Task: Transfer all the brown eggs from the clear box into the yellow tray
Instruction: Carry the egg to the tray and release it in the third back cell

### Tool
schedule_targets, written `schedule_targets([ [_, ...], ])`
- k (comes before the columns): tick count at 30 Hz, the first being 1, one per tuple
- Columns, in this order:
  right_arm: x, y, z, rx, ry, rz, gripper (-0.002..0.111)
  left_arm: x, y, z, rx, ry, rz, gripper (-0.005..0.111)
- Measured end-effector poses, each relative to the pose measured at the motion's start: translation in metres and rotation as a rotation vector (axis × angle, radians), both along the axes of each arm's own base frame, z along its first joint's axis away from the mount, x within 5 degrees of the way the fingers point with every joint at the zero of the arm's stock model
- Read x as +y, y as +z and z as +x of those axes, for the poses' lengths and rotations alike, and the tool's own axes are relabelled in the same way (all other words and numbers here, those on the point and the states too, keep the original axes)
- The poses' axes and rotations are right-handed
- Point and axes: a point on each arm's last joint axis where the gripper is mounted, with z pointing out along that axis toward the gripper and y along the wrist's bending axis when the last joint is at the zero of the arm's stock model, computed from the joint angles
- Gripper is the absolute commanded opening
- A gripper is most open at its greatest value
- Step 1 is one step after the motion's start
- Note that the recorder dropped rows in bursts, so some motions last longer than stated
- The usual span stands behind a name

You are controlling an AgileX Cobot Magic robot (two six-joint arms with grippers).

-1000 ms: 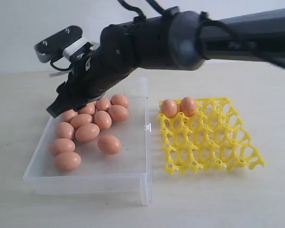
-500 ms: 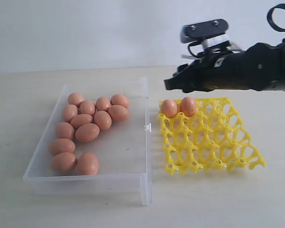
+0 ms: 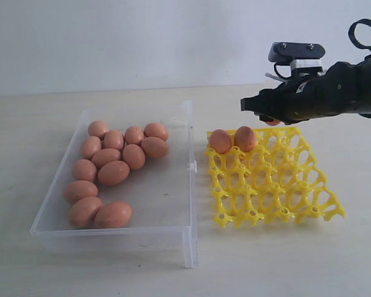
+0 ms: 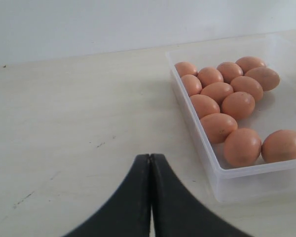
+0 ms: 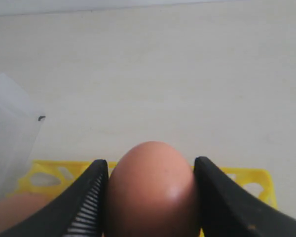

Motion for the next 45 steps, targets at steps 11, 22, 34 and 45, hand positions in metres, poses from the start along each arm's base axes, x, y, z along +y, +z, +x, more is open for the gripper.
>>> schedule_targets([
  [11, 0.000, -0.014, 0.001, 0.039, 0.003, -0.010, 0.000, 0.000, 0.000, 0.000, 0.000, 0.000, 0.000, 0.000],
  [22, 0.000, -0.024, 0.001, 0.064, 0.016, -0.030, 0.049, 0.000, 0.000, 0.000, 0.000, 0.000, 0.000, 0.000],
  [34, 0.000, -0.023, 0.002, 0.060, 0.020, -0.035, 0.070, 0.000, 0.000, 0.000, 0.000, 0.000, 0.000, 0.000],
  [45, 0.016, 0.044, -0.021, -0.017, 0.116, -0.046, 0.001, 0.000, 0.000, 0.000, 0.000, 0.000, 0.000, 0.000],
])
